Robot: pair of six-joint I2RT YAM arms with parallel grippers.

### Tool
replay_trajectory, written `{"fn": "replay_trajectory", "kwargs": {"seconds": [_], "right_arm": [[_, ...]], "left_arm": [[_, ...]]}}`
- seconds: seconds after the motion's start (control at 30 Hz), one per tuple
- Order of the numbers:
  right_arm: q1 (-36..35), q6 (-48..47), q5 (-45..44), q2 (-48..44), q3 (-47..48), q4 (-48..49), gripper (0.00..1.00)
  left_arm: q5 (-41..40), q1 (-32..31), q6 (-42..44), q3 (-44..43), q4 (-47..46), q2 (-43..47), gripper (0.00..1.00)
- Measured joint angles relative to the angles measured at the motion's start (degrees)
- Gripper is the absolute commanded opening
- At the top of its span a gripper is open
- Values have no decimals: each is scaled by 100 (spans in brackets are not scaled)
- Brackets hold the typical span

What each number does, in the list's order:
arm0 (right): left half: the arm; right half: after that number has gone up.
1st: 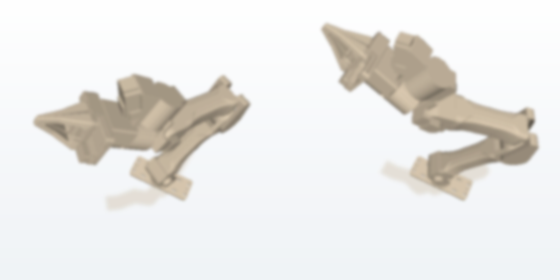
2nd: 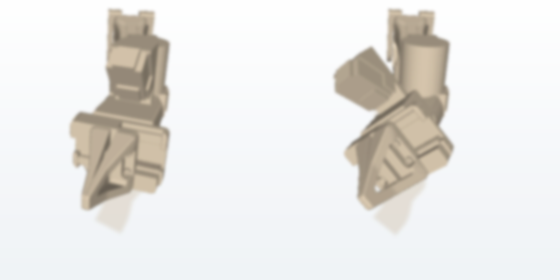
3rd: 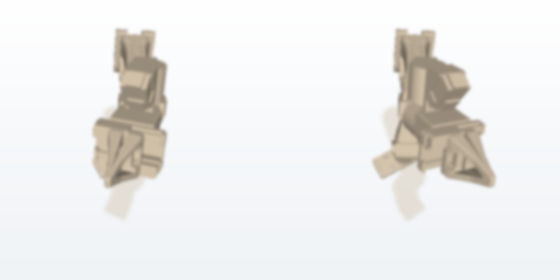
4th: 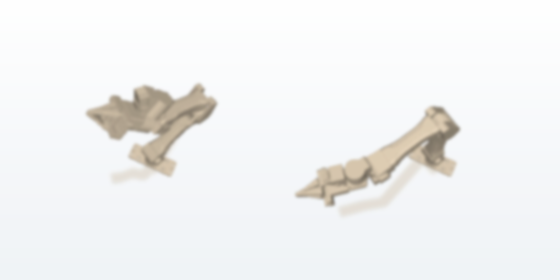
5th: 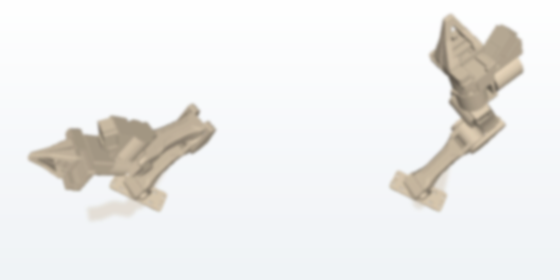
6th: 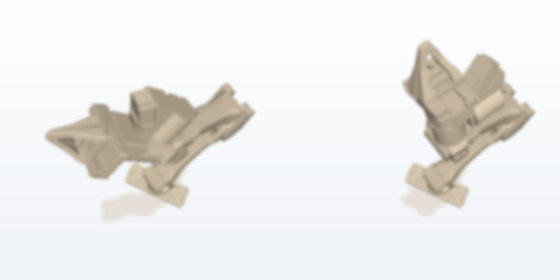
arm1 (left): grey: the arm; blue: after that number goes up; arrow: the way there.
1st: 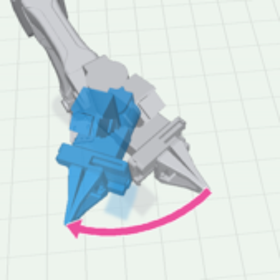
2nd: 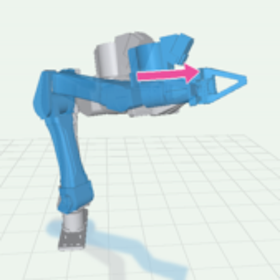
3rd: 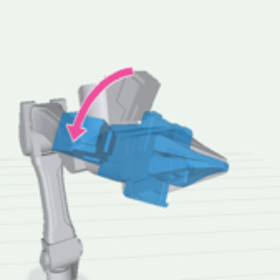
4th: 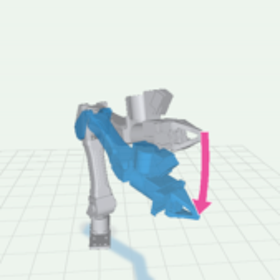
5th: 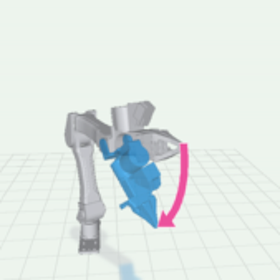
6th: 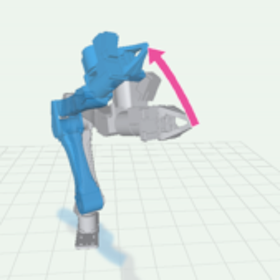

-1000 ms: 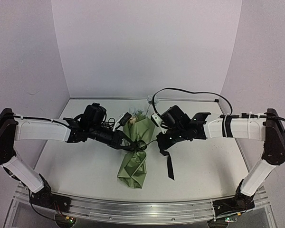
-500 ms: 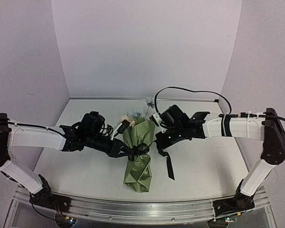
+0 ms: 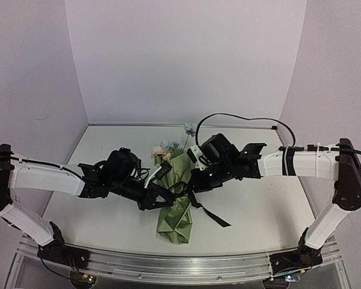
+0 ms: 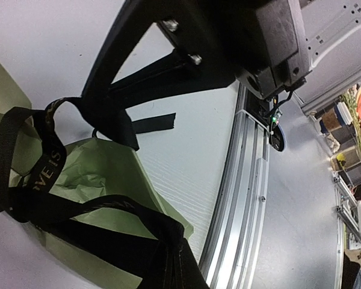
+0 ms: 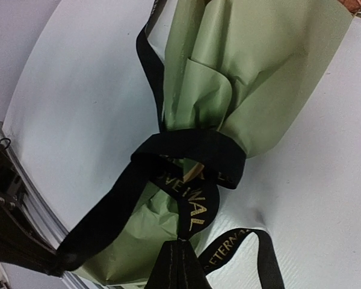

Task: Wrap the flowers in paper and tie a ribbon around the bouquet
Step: Cross the ribbon over the folded bouquet.

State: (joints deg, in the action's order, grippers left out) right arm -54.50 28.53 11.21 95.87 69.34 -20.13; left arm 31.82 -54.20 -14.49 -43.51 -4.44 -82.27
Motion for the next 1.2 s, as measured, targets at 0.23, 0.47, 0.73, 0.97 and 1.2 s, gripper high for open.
{"fn": "replay_trajectory", "kwargs": {"seconds": [0.23, 0.47, 0.73, 0.97, 1.2], "right_arm": [[-6, 466, 372, 135, 27, 252, 0], [-18, 723, 701, 292, 80, 403, 0], [-19, 723, 854, 290, 170, 449, 0], [-19, 640, 899, 270, 251, 422, 0], [-19, 632, 910, 583, 343, 469, 0]], "left_arm": [[-8, -89, 445, 2, -18, -3, 1], [-48, -89, 630, 2, -16, -3, 0], [-84, -89, 722, 2, -16, 5, 0], [-108, -89, 723, 2, -16, 6, 0], [-98, -89, 723, 2, -16, 11, 1]]}}
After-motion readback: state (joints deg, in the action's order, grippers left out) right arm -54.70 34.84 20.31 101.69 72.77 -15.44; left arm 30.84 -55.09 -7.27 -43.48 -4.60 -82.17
